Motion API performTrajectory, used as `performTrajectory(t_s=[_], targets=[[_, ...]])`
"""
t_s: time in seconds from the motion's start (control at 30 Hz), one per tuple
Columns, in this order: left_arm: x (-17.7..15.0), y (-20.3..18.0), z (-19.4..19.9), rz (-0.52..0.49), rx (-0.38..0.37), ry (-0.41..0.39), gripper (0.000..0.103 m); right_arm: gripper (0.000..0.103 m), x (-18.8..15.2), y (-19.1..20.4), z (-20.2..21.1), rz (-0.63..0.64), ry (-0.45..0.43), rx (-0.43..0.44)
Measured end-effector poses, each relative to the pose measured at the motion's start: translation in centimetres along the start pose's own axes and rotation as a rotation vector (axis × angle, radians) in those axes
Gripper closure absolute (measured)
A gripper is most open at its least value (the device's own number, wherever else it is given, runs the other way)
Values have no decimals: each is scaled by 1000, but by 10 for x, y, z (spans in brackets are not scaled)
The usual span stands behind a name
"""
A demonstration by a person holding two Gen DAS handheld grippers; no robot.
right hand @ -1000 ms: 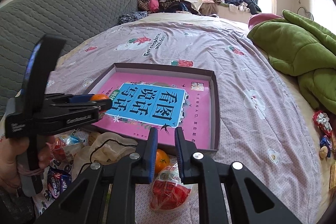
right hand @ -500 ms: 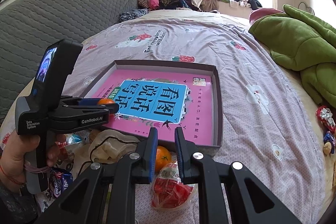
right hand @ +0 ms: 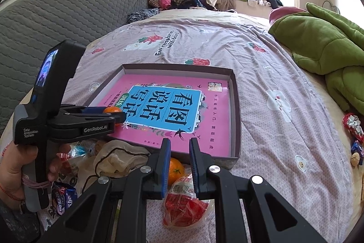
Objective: Organize objects
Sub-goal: 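Lower the orange onto the book in the tray and open the left tool, then withdraw both tools from the tray back toward the remaining items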
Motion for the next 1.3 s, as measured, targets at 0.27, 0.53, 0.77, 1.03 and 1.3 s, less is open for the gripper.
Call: performTrajectory(t_s=[0.27, 0.53, 0.77, 1.03, 1.3], targets=[[0, 3, 5, 1, 5, -13, 60, 86, 18, 5, -24, 13, 11, -31], [1, 8, 7, 10, 8, -24, 60, 86, 20, 6, -58, 9, 62, -54], [1, 7, 8, 2, 13, -30, 60, 86, 19, 2, -72, 4, 96, -60], [0, 6, 10, 6, 8, -29, 59, 86, 18, -3, -79, -14, 127, -63], [-2, 7, 12, 7, 15, -35, 48, 70, 17, -1, -79, -9, 139, -73]])
Point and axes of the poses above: each gripper's, at about its wrist camera, not at the fingertips, and z roughly against the way its jaws point, y to its left, x to its top, the point moved 2 cm from there along -z, roughly the way its jaws point, and after that the axes turned 14 degrees about -z, right-handed, at the moved point
